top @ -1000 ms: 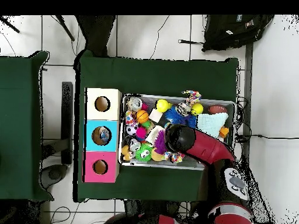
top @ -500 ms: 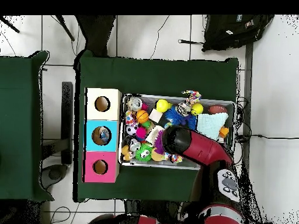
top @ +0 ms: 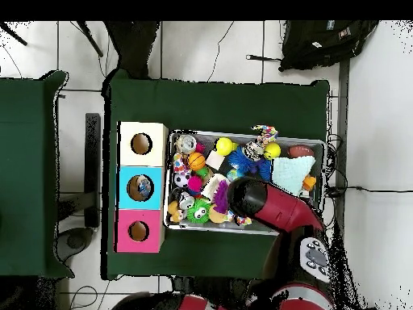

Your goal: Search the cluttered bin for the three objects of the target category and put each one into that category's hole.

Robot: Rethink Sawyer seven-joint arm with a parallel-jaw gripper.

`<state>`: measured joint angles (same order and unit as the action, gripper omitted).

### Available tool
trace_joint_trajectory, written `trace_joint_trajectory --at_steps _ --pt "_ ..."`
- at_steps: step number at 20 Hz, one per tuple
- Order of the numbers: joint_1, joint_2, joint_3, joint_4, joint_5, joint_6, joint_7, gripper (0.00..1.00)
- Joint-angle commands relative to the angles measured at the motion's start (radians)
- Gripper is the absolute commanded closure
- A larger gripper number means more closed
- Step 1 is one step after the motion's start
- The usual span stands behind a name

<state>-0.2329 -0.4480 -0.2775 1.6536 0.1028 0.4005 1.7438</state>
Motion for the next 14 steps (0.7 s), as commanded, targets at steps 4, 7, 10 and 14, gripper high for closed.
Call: trace_joint_trajectory --at_steps 4,7,10,14 --pt "0.076 0.028 -0.008 -0.007 0.089 0.119 0.277 0.00" --pt "0.105 0.018 -0.027 -0.015 0.094 0.144 0.272 0.00" --pt "0.131 0.012 -0.033 -0.009 0.107 0.150 0.276 0.00" --pt "0.161 0.012 -0.027 0.012 0.130 0.138 0.289 0.00"
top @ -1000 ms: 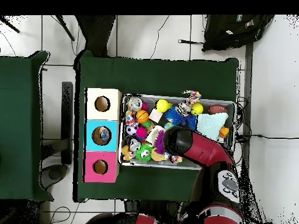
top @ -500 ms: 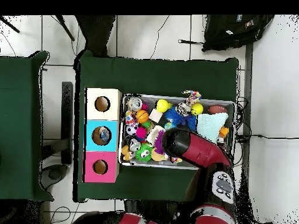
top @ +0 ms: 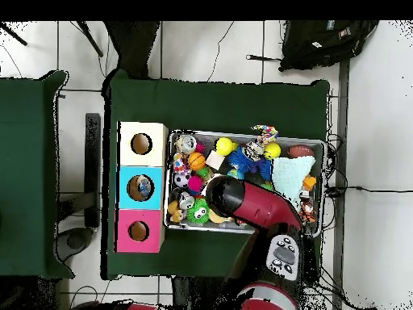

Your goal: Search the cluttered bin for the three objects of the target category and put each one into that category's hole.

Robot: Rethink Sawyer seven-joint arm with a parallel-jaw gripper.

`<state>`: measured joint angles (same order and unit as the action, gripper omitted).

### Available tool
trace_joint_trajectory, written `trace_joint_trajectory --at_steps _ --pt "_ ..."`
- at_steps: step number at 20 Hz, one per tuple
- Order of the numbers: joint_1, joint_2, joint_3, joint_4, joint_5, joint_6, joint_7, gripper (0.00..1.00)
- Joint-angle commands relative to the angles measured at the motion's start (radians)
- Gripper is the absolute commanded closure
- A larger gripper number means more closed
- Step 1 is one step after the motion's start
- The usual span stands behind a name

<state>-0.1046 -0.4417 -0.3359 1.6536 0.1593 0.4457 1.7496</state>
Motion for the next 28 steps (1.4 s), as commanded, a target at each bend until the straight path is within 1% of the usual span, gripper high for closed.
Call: trace_joint_trajectory --at_steps 1,4,8,13,15,17,18,19,20,23,28 --pt "0.037 0.006 0.032 0.018 0.077 0.087 0.284 0.00" --pt "0.053 0.023 0.031 0.016 0.093 0.072 0.291 0.00" --pt "0.056 0.039 0.027 0.013 0.104 0.063 0.282 0.00" --pt "0.034 0.058 0.023 0.003 0.096 0.040 0.246 0.00" --pt "0.029 0.053 0.006 -0.005 0.086 0.051 0.230 0.00" --pt "-0.001 0.020 -0.016 -0.005 0.061 0.075 0.186 0.00" --pt "-0.004 0.012 -0.023 -0.006 0.056 0.084 0.178 0.00" --pt "-0.037 0.001 -0.031 -0.019 0.042 0.101 0.143 0.00" --pt "-0.045 -0.004 -0.031 -0.020 0.039 0.106 0.133 0.00" --pt "-0.106 -0.020 -0.013 -0.032 0.019 0.118 0.074 0.00" --pt "-0.151 -0.018 0.009 -0.043 -0.003 0.117 0.048 0.00"
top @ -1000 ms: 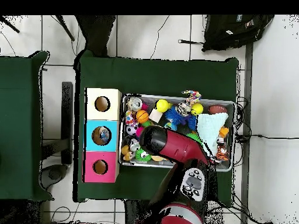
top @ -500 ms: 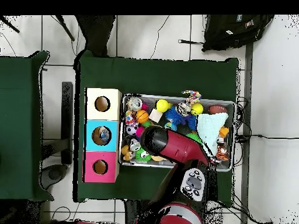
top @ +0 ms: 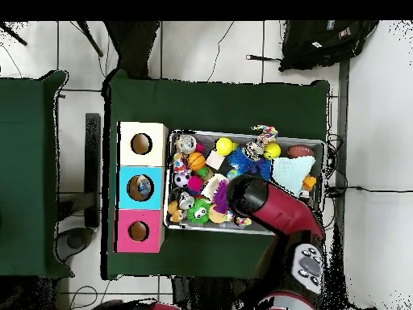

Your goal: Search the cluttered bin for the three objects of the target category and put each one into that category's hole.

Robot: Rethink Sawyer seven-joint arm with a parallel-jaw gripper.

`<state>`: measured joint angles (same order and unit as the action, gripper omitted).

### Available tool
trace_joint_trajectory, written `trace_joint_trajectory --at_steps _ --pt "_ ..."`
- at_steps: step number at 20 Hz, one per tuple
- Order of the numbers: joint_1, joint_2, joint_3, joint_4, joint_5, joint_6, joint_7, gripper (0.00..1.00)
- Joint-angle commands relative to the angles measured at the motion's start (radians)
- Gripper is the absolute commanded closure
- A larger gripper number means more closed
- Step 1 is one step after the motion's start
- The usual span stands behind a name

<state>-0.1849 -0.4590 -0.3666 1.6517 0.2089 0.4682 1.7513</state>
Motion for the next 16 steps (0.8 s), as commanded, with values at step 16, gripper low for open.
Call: trace_joint_trajectory --at_steps 16 --pt "-0.096 0.052 0.132 -0.003 -0.030 0.031 0.107 0.00"
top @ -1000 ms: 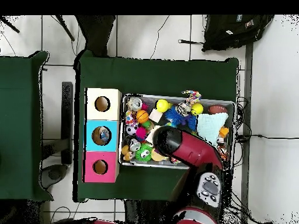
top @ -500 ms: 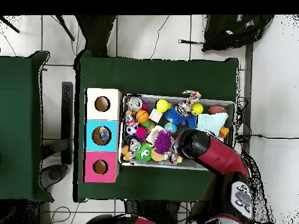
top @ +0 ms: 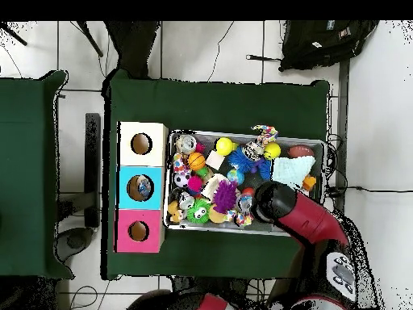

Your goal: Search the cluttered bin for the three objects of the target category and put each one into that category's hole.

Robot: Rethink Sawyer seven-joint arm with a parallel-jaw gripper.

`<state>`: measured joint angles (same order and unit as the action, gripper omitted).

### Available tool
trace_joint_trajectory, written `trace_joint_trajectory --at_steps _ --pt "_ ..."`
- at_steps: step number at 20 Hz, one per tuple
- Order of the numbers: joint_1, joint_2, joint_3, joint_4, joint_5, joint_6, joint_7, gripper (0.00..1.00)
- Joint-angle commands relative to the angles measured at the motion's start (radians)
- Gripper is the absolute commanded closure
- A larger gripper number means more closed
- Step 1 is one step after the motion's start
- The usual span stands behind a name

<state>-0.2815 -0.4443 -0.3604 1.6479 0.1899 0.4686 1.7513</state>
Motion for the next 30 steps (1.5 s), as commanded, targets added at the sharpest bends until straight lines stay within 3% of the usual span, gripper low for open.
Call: trace_joint_trajectory --at_steps 1,16,22,30 --pt "0.001 0.032 0.127 0.006 -0.010 0.030 0.108 0.00" --pt "-0.032 -0.011 0.149 0.072 -0.013 0.011 0.089 0.00" --pt "-0.036 -0.044 0.166 0.132 -0.001 -0.019 0.112 0.00" --pt "-0.080 -0.036 0.201 0.187 -0.004 -0.095 0.115 0.00"
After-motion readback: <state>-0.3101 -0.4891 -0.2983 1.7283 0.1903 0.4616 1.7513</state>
